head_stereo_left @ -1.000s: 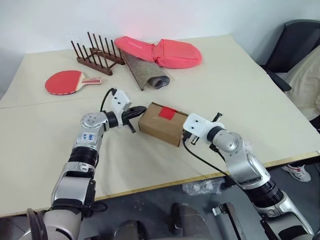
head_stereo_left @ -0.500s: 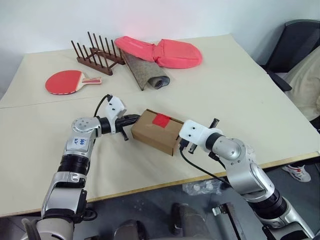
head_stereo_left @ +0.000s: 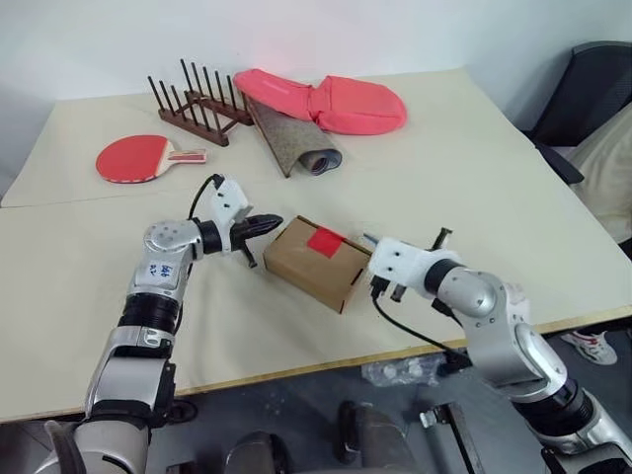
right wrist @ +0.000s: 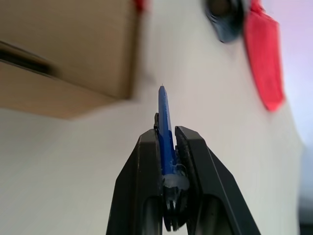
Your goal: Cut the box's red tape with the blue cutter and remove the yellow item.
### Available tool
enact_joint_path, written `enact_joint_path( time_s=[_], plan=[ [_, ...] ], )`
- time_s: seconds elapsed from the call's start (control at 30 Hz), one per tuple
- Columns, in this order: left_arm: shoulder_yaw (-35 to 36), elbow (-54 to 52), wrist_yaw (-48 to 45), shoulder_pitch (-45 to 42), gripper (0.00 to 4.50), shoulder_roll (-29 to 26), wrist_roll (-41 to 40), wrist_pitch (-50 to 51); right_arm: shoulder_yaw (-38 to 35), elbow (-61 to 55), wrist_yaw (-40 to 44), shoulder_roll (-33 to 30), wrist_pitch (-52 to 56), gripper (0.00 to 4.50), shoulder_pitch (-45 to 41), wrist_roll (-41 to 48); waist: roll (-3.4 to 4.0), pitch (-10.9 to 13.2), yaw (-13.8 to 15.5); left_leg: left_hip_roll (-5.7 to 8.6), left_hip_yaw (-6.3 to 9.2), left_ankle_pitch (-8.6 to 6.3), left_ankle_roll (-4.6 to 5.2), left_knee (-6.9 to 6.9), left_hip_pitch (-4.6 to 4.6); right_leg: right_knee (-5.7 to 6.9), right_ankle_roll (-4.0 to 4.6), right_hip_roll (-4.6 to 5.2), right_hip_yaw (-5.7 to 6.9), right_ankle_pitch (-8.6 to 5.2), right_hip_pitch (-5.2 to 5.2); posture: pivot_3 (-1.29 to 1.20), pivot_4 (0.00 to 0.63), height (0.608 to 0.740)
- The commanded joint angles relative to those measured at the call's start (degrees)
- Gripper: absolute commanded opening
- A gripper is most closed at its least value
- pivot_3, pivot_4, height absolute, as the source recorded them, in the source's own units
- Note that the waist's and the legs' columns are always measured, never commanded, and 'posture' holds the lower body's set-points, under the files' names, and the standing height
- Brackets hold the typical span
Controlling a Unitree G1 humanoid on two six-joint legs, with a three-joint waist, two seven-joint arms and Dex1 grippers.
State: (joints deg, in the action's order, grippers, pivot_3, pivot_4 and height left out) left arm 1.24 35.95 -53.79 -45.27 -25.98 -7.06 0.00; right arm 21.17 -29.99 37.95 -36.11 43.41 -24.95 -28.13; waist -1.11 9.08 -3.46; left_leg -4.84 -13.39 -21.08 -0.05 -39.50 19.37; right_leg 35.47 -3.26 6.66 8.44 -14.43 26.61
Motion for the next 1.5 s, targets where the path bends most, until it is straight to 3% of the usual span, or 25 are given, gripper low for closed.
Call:
enact_joint_path(
  time_s=[0.03, 0.2, 0.37, 0.6, 0.8, 0.93, 1.5],
  plan=[
    [1.42, -1.58, -2.74, -1.91, 0.0, -1.23, -3.03, 1.01, -2.99, -0.69, -0.52, -0.65, -1.54, 0.16, -2.43, -0.47, -0.02, 0.02, 0.06, 0.0, 0.0, 0.0, 0.0, 0.01, 0.0, 0.0, 0.0, -0.01, 0.01, 0.0, 0.01, 0.0, 0.15, 0.74],
    [1.51, -8.93, -7.97, -1.57, 0.0, -2.0, -8.08, 8.54, -5.67, -0.33, 0.14, 0.34, -1.73, 0.16, -5.16, 1.69, -0.04, 0.08, 0.18, 0.0, 0.02, 0.0, 0.0, 0.04, 0.06, -0.02, 0.01, -0.01, 0.05, -0.01, 0.03, 0.0, 0.15, 0.74],
    [-2.19, -15.25, -14.35, -2.5, 0.0, -3.96, -9.92, 15.92, -15.89, 0.43, 3.55, 8.63, 10.44, 0.16, -13.39, 13.94, -0.02, 0.11, 0.24, 0.0, 0.04, 0.01, 0.0, 0.01, 0.1, 0.0, 0.01, -0.03, 0.06, -0.01, 0.03, 0.0, 0.15, 0.74],
    [-6.04, -17.59, -18.11, -3.22, 0.0, -5.92, -8.18, 18.95, -22.19, 4.21, 7.29, 10.22, 23.63, 0.16, -23.68, 27.13, 0.02, 0.13, 0.24, -0.01, 0.11, 0.01, 0.0, -0.01, 0.17, -0.01, 0.01, -0.02, 0.1, -0.01, 0.05, 0.0, 0.15, 0.74],
    [-10.17, -17.51, -16.68, -4.49, 0.0, -7.45, -3.49, 19.88, -21.57, 9.62, 9.27, 9.42, 31.09, 0.16, -31.88, 36.48, 0.07, 0.16, 0.24, -0.01, 0.13, 0.01, -0.01, -0.01, 0.32, 0.01, 0.01, -0.02, 0.13, -0.01, 0.2, 0.0, 0.15, 0.74],
    [-12.06, -19.12, -16.57, -3.66, 0.0, -8.5, -1.37, 20.48, -20.31, 12.43, 9.52, 9.86, 35.65, 0.16, -35.39, 41.91, 0.07, 0.16, 0.16, 0.0, 0.11, 0.02, -0.01, -0.25, 0.96, 0.26, 0.0, 0.0, 0.09, 0.0, 0.89, 0.0, 0.15, 0.74],
    [-12.87, -19.37, -17.28, -2.3, 0.0, -9.46, -0.31, 18.43, -13.38, 16.97, 6.85, 6.49, 33.57, 0.16, -34.73, 49.29, 0.08, 0.16, 0.2, -0.01, -0.06, 0.03, -0.04, -0.47, 1.13, 0.38, 0.01, 0.01, 0.14, 0.0, 0.98, 0.0, 0.15, 0.74]
  ],
)
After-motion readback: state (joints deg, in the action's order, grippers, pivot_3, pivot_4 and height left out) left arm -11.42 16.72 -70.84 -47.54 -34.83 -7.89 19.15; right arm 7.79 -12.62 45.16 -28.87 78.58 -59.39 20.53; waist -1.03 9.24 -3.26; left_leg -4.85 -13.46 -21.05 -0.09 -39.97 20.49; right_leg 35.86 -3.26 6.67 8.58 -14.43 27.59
